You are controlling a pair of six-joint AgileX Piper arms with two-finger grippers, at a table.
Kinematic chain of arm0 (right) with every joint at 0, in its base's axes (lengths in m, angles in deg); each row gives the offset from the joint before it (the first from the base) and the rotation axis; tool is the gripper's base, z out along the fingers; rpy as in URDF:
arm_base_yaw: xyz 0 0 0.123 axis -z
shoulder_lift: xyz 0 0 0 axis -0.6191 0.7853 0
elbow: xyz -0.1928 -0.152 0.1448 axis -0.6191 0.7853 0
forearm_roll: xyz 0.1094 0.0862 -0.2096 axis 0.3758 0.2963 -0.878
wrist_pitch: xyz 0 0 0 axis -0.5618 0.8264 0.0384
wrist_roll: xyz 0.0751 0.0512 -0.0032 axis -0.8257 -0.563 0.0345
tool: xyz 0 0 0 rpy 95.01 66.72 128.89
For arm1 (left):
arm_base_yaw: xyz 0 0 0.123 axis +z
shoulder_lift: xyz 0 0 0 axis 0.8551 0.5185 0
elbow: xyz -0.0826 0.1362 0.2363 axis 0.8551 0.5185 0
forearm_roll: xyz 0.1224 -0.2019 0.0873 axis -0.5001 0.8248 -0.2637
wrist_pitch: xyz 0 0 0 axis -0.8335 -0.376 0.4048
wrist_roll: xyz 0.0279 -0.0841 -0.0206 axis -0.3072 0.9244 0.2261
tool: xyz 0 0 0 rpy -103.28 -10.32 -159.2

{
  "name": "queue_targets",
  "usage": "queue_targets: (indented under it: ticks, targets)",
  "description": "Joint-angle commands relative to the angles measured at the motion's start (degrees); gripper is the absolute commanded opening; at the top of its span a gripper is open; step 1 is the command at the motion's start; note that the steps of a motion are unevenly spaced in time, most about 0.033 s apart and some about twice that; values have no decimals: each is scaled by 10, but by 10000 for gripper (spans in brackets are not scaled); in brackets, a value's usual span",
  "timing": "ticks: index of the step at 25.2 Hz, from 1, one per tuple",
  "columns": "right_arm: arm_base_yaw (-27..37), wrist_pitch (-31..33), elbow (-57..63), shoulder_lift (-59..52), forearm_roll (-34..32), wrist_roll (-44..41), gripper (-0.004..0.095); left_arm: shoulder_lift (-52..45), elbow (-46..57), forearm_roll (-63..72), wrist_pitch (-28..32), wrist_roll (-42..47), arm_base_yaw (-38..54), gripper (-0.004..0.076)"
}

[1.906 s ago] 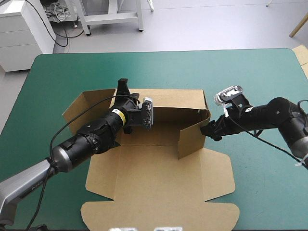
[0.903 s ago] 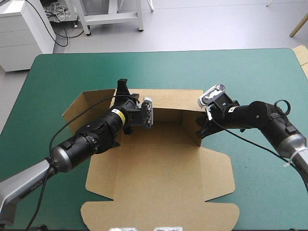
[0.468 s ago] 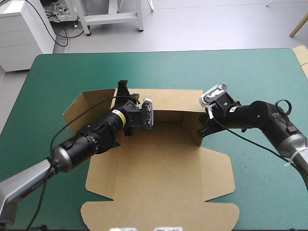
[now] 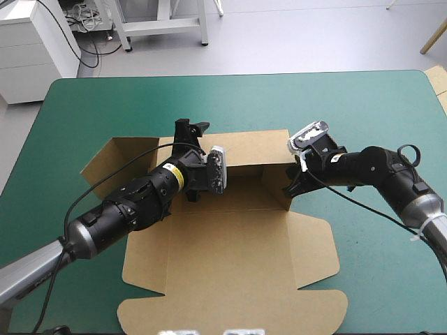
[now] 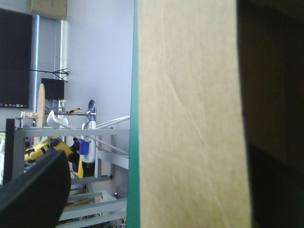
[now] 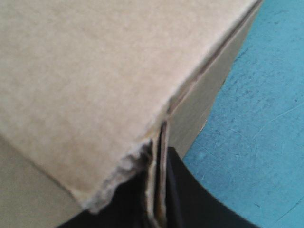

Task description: Fold the box

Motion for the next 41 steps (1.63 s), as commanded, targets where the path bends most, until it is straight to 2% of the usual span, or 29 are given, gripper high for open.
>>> queue_targets:
  ticks: [1, 6, 15, 18, 20, 21, 22, 23, 24, 25, 27, 31, 34, 41]
  targets:
    - [-3, -20, -17, -17, 23, 2, -20, -40, -15, 2, -12, 6, -36, 681]
    - [-3, -24, -17, -17, 23, 2, -20, -54, -15, 9, -115, -5, -112, 681]
    - [-3, -25, -17, -17, 20, 1, -20, -61, -16, 31, -143, -12, -246, 681]
    - [-3, -25, -17, -17, 19, 1, -20, -61, -37, 31, -175, -12, -276, 675]
    - [-3, -25, -17, -17, 18, -1, -20, -61, -60, 36, -206, -10, -289, 639]
    - [-3, -25, -17, -17, 18, -1, -20, -61, -94, 64, -244, -13, -294, 540]
    - [-3, -25, -17, -17, 18, -1, -20, -61, -109, 89, -257, -21, -294, 477]
    - [-3, -24, -17, -17, 18, -1, -20, -61, -146, 141, -289, -49, -293, 276]
    - [-3, -24, -17, -17, 18, -1, -20, -61, -161, 157, -300, -63, -291, 165]
    - [-3, -23, -17, -17, 18, -1, -20, -61, -187, 183, -319, -91, -287, -4]
    - [-3, -22, -17, -17, 18, -3, -20, -60, -211, 211, -337, -103, -262, 18]
    - [-3, -18, -17, -17, -3, -17, -20, -49, -260, 296, -396, -118, -139, 17]
    - [-3, -19, -17, -17, -11, -25, -20, -49, -278, 331, -396, -111, -24, 17]
    - [-3, -21, -17, -17, -11, -26, -20, -49, -282, 413, -389, -90, 138, 14]
